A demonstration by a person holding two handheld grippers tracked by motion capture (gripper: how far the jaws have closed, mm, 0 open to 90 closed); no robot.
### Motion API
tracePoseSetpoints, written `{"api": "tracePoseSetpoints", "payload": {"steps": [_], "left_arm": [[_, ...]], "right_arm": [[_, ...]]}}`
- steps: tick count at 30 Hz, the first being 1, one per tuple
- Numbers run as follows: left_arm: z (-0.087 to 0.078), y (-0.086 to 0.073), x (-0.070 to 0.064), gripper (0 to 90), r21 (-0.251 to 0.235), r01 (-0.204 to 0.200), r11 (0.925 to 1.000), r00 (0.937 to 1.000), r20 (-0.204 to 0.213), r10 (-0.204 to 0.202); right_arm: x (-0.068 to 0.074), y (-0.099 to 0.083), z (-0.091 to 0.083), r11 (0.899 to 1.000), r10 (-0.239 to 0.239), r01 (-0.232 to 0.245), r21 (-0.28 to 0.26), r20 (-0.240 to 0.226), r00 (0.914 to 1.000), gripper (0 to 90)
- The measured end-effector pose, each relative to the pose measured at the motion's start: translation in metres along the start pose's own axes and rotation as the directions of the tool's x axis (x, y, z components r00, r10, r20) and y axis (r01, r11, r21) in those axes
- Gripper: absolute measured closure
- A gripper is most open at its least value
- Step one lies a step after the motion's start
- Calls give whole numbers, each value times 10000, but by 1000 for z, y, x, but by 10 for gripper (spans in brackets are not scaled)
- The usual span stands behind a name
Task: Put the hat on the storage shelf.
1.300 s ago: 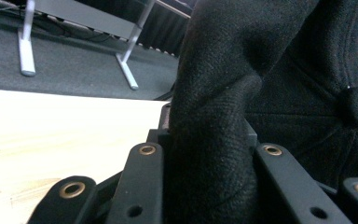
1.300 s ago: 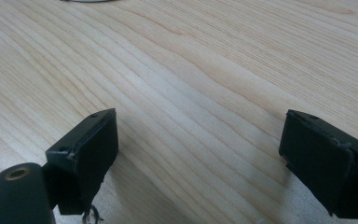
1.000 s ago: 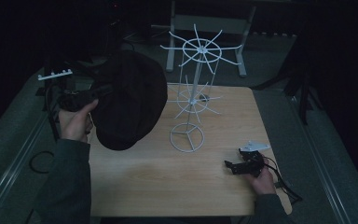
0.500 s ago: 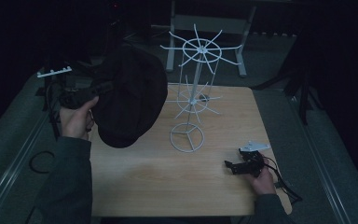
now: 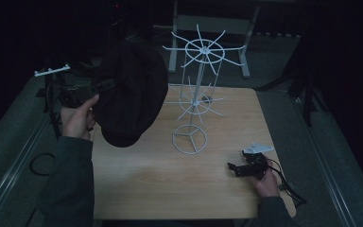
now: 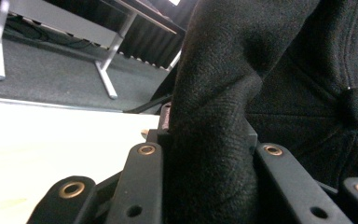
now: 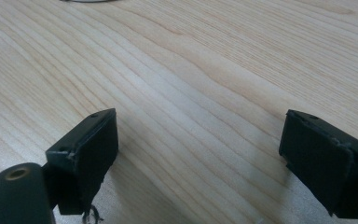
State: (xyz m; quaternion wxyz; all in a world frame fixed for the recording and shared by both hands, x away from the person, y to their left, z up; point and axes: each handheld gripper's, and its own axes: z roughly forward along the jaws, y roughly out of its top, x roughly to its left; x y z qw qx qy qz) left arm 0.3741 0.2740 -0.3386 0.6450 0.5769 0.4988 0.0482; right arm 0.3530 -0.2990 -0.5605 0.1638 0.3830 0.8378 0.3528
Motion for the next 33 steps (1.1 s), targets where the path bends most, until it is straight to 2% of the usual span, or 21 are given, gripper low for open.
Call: {"api": "tracePoseSetpoints", "payload": {"steps": [4, 12, 16, 22, 33], "left_arm": [[-1, 1, 2, 739, -38, 86, 10000, 10000, -47, -86], [-1, 4, 5, 738, -288, 459, 9985, 9982, 400, -447], [-1, 6, 7, 738, -382, 630, 9973, 9973, 389, -615], [1, 11, 5, 738, -363, 552, 9978, 9981, 291, -542], [7, 21, -6, 738, -568, 535, 9970, 9962, 715, -494]], "right_arm": [[0, 0, 0, 10000, -4, 4, 2, 4, 10000, 115], [0, 0, 0, 10000, 20, -19, -7, 20, 10000, 115], [-1, 1, 1, 10000, 29, -29, -10, 46, 10000, 115], [-1, 1, 1, 10000, 29, -29, -14, 48, 10000, 115], [-1, 1, 1, 10000, 29, -29, -16, 48, 10000, 115]]}}
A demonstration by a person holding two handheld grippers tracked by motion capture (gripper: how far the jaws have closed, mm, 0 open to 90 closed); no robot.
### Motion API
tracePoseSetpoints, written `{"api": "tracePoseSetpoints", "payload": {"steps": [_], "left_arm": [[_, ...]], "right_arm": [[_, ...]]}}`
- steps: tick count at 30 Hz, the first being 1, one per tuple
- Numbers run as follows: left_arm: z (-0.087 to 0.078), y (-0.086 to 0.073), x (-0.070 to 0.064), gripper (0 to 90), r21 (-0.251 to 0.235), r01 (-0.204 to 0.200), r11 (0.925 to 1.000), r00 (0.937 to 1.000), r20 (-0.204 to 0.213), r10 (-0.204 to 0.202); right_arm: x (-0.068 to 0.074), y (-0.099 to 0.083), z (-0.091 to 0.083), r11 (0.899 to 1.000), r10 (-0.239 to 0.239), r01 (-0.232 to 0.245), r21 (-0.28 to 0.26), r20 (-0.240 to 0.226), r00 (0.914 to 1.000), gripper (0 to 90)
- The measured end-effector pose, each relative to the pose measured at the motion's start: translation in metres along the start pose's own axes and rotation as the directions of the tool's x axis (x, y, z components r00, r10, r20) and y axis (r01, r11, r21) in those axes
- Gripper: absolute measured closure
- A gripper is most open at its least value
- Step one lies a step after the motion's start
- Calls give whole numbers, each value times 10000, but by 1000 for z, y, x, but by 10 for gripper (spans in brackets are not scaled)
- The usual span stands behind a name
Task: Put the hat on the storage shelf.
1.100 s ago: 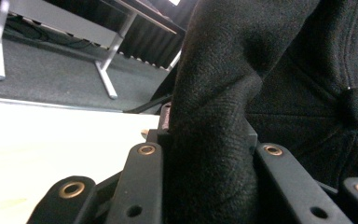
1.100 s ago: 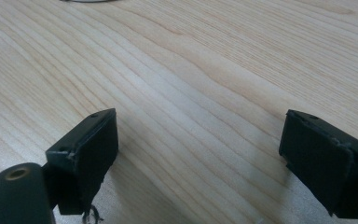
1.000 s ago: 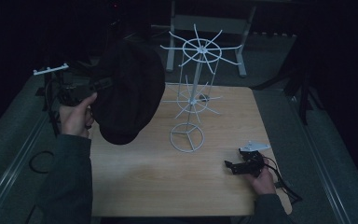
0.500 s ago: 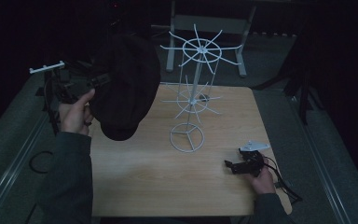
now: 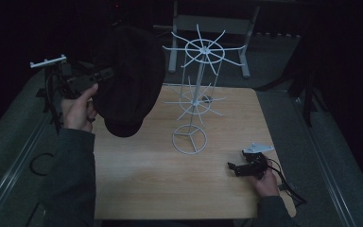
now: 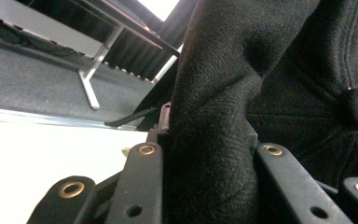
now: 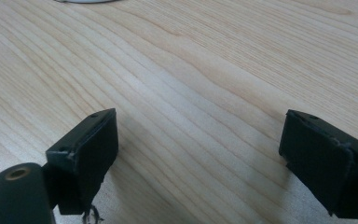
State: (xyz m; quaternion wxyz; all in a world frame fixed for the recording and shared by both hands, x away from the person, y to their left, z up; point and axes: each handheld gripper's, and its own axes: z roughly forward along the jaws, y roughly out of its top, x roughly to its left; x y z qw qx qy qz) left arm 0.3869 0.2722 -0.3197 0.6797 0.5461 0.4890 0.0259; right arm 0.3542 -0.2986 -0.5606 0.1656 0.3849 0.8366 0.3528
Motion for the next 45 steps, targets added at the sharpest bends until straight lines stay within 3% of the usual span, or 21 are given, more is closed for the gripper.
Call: {"api": "tracePoseSetpoints", "payload": {"steps": [18, 26, 30, 37, 45], "left_arm": [[33, 9, -17, 733, 66, -250, 9997, 9987, 439, 247], [61, 4, -20, 728, 588, -296, 9978, 9982, 544, 264], [74, -2, -18, 729, 994, -410, 9942, 9981, 489, 362], [94, -15, -8, 713, 2115, -367, 9767, 9990, 337, 302], [101, -20, -5, 631, 2422, -431, 9693, 9991, 98, 420]], "right_arm": [[0, 0, 0, 10000, 3, -3, 3, -4, 10000, 116], [0, 0, 0, 10000, 8, -8, 6, -7, 10000, 116], [0, 0, 0, 10000, -7, 7, 11, -1, 10000, 115], [0, 0, 0, 10000, -10, 10, 8, -2, 10000, 116], [0, 0, 0, 10000, 15, -15, 6, -2, 10000, 116]]}}
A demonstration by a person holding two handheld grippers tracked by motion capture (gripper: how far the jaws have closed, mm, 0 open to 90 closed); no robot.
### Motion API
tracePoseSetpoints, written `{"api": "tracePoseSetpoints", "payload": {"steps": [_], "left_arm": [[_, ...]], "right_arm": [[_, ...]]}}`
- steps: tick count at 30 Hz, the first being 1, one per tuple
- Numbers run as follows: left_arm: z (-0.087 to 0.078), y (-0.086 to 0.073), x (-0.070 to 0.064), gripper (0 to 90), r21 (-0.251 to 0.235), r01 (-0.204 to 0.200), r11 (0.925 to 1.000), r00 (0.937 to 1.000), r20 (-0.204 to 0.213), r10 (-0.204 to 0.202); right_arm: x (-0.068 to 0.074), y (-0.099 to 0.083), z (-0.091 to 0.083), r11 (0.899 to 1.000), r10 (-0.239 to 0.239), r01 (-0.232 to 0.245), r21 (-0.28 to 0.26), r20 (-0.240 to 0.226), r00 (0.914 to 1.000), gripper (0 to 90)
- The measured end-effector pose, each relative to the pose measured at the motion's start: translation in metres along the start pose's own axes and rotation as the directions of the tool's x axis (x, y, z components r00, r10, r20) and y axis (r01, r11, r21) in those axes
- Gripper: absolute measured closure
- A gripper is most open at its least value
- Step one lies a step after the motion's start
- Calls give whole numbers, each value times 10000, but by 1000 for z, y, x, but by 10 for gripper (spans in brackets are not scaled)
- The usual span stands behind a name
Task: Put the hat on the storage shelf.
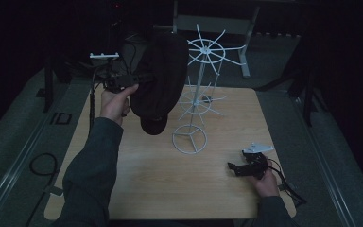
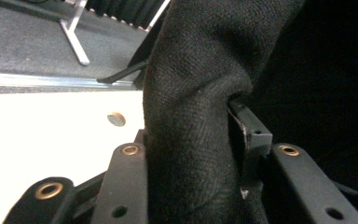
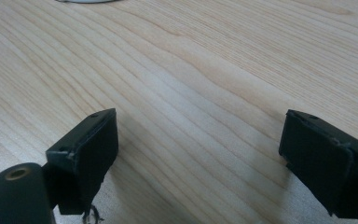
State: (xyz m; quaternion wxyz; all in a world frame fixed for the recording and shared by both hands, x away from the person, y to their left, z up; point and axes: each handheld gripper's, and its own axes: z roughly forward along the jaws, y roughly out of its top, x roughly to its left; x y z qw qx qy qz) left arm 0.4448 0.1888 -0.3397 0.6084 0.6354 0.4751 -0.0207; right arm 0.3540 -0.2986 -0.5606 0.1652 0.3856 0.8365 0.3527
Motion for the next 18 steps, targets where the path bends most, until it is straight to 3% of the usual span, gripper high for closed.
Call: {"api": "tracePoseSetpoints", "payload": {"steps": [7, 10, 14, 18], "left_arm": [[5, -2, -2, 594, 261, -201, 9995, 9988, -432, 212], [5, -2, -1, 590, 169, -195, 9997, 9992, -345, 200], [4, 0, -8, 586, 279, -568, 9980, 9975, -398, 579], [3, 0, -9, 562, 137, -483, 9987, 9979, -419, 488]], "right_arm": [[0, 0, 0, 10000, -11, 11, -8, 6, 10000, 116], [0, 0, 0, 10000, -2, 2, 7, -12, 10000, 116], [0, 0, 0, 10000, -21, 21, 0, 7, 10000, 116], [0, 0, 0, 10000, -17, 17, -13, 25, 10000, 116]]}}
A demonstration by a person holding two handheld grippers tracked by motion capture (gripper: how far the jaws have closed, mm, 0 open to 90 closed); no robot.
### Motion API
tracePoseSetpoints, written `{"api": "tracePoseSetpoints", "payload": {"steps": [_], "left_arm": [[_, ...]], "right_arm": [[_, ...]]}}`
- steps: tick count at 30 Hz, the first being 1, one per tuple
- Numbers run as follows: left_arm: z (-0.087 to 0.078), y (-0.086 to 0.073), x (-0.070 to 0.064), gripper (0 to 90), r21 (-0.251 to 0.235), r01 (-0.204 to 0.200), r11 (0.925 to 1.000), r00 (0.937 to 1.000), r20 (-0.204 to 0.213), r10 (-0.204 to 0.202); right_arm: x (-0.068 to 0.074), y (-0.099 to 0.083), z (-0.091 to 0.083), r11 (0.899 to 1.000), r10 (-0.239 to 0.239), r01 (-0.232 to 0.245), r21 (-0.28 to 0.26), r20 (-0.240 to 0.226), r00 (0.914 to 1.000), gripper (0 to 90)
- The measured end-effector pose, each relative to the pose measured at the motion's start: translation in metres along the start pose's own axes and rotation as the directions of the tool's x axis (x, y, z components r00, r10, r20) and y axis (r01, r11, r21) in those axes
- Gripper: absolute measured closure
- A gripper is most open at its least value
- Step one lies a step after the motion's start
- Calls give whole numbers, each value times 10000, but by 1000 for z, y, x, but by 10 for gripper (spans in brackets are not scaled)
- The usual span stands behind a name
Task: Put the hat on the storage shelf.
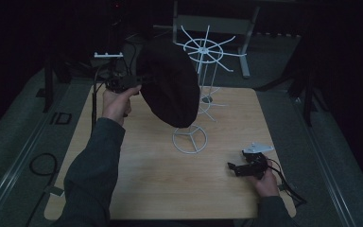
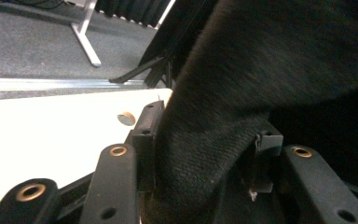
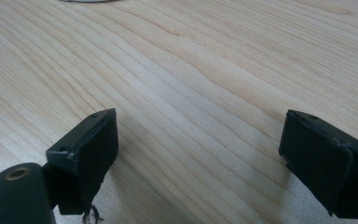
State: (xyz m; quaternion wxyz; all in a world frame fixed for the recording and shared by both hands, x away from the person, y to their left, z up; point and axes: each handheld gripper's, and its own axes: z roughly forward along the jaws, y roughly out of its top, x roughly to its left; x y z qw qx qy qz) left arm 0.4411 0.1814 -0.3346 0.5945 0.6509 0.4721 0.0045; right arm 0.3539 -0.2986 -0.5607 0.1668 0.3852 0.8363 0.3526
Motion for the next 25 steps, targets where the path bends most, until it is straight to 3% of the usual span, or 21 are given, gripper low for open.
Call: {"api": "tracePoseSetpoints", "payload": {"steps": [9, 10, 17, 20, 25], "left_arm": [[-8, -2, -5, 488, 395, -532, 9978, 9985, 115, 527], [-12, -4, -8, 479, 483, -771, 9958, 9970, 125, 766], [-26, -3, -15, 461, 357, -1179, 9924, 9926, -246, 1188], [-28, -3, -16, 460, 403, -1292, 9908, 9910, -299, 1304], [-35, -5, -21, 456, 627, -1456, 9874, 9860, -723, 1500]], "right_arm": [[0, 0, 0, 10000, 0, 0, 3, -13, 10000, 116], [0, 0, 0, 10000, 8, -8, 4, -14, 10000, 116], [0, 0, 0, 10000, -1, 1, 13, -18, 10000, 116], [0, 0, 0, 10000, 2, -2, 15, -19, 10000, 116], [0, 0, 0, 10000, 0, 0, 13, -19, 10000, 116]]}}
